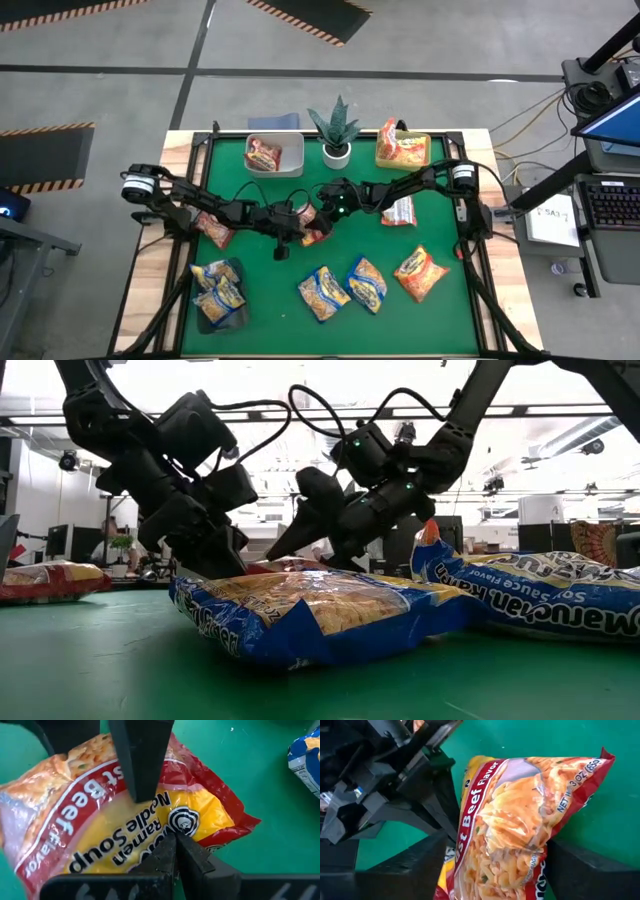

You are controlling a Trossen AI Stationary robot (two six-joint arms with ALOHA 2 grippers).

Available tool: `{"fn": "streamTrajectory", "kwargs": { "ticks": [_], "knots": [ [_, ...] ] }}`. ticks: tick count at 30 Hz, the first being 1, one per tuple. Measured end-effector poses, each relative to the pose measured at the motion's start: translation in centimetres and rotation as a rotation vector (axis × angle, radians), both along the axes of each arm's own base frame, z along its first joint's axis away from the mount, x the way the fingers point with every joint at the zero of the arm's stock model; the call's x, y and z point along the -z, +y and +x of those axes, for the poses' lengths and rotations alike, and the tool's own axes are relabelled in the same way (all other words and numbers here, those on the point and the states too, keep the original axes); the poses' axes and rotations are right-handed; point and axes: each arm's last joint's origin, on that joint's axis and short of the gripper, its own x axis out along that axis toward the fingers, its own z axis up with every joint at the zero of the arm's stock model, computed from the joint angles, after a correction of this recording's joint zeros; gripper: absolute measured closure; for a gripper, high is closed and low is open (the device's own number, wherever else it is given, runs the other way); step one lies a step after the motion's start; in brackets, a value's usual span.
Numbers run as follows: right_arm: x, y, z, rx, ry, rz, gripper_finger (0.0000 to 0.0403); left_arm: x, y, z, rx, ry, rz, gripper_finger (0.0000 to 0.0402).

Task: Sort Maruchan noodles
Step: Put the center red noodle pack into the white bin

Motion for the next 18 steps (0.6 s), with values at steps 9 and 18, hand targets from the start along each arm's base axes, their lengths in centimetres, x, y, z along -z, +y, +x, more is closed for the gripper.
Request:
{"fn": "streamTrajectory", "kwargs": {
  "ticks": [9, 18],
  "knots": [
    [-0.3, 0.1, 0.0, -0.025, -0.007, -0.006, 0.0258, -0.4, 0.0, 0.0, 0.002, -0.023, 0.001, 0.0402],
    [-0.6, 0.3, -0.7, -0.084, -0.020, -0.051, 0.0354, -4.7, -0.2, -1.2, 0.076, -0.103, -0.019, 0.0402]
  ]
}}
